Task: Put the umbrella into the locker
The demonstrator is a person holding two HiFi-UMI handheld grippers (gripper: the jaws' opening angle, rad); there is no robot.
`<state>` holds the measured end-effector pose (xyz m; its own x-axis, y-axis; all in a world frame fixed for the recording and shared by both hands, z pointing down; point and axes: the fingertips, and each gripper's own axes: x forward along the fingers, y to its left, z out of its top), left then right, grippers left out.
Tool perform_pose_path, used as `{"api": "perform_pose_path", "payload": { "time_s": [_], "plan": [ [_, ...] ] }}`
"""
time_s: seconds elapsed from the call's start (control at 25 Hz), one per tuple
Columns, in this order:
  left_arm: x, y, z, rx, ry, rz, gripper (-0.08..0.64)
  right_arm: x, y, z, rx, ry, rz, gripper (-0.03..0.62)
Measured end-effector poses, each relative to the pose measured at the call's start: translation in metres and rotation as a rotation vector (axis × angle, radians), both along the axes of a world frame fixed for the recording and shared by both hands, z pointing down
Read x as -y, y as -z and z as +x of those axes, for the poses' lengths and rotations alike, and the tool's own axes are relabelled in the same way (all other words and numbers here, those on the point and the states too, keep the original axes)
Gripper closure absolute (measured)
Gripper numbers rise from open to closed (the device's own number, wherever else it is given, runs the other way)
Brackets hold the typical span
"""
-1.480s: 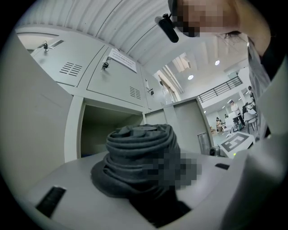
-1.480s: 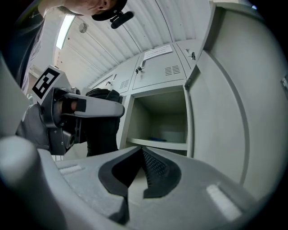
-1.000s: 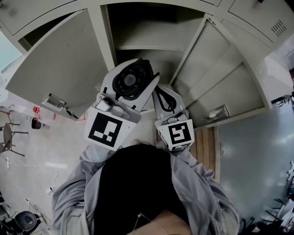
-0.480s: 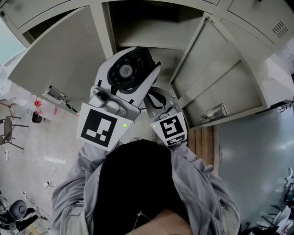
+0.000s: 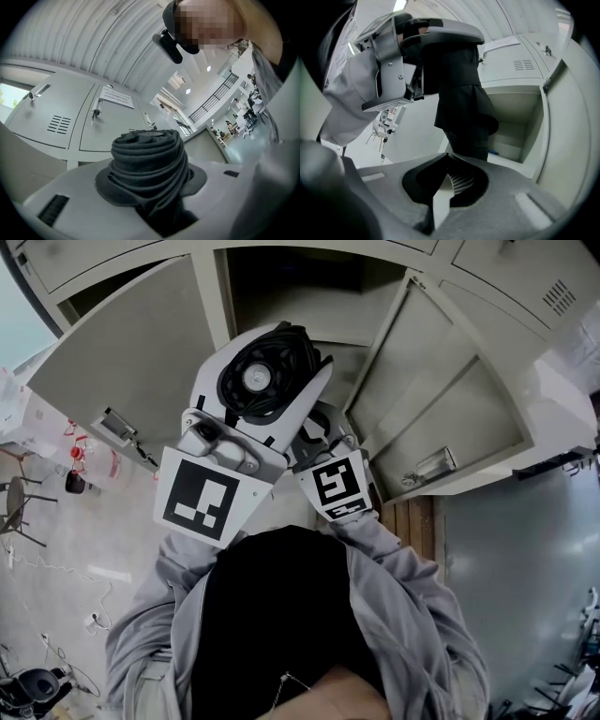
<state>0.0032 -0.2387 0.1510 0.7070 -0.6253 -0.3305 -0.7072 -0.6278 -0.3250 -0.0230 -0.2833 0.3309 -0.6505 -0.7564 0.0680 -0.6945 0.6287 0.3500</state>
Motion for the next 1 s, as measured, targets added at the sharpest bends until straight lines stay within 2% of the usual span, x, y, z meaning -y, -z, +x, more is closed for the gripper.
{"api": "perform_pose_path", "payload": {
  "time_s": [0.32,0.68,1.0],
  "plan": [
    [-0.012,0.02,0.001,-0.005,-0.01,0.069,0.37,0.01,0.031,0.01,0.015,-0.054,0.085,0.589],
    [-0.019,0.033,-0.008,-0.046,0.002,0.122,0.368,0.017,0.055,0.014,0.013,-0.083,0.153,0.589],
    [-0.021,0.04,-0.013,-0.035,0.033,0.185,0.368,0.029,0.071,0.016,0.012,-0.113,0.224,0.589]
  ]
}}
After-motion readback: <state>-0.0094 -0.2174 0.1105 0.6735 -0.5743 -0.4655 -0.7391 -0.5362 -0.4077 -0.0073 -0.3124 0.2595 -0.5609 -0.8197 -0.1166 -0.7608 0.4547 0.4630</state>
